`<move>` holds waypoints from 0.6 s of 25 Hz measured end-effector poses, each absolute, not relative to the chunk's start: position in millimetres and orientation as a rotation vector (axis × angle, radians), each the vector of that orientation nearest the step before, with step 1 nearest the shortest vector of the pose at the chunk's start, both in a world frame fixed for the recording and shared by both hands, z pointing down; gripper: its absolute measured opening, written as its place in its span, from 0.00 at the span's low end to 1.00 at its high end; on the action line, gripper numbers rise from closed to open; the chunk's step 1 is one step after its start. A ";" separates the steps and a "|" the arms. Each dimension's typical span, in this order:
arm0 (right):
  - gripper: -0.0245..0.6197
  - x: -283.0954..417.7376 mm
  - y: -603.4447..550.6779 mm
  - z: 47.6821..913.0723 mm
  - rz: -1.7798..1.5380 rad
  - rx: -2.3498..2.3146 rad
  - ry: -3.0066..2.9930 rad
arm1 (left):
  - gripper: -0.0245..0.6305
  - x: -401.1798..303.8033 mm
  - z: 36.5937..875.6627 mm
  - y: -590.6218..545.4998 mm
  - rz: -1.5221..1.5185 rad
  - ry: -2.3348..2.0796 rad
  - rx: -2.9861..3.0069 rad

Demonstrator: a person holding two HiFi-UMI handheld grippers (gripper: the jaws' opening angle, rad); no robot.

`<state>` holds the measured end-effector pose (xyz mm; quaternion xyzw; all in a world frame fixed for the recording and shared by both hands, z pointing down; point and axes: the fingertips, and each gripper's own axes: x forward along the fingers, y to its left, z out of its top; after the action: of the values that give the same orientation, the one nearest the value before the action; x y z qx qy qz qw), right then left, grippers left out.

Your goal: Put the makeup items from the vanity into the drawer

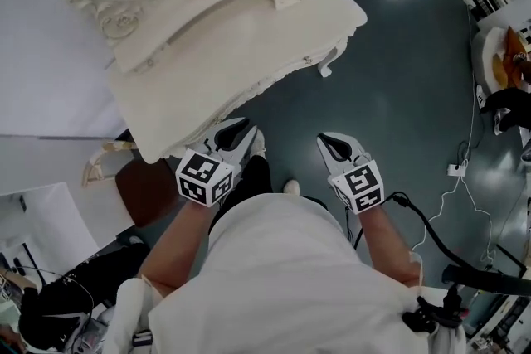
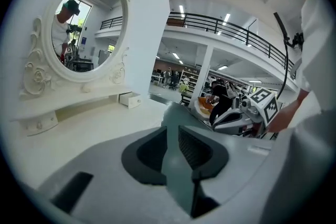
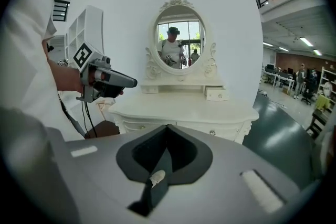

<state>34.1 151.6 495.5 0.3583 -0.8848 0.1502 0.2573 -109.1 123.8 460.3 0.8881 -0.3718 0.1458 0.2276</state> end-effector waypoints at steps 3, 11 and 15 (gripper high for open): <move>0.04 18.2 105.5 488.3 0.416 1.004 -2.359 | 0.15 -125.8 453.8 69.2 0.403 -1.017 2.476; 0.04 -16.7 11.5 481.1 0.410 1.043 -2.292 | 0.20 -187.1 458.0 -79.4 0.461 -1.134 2.515; 0.04 -25.0 -20.9 487.2 0.432 1.023 -2.264 | 0.24 -228.7 467.4 -157.6 0.511 -1.283 2.469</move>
<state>-25.0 -20.9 487.2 0.3864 -0.8550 0.1632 0.3049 -228.7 -157.6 467.4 0.8621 -0.4479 0.1784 0.1557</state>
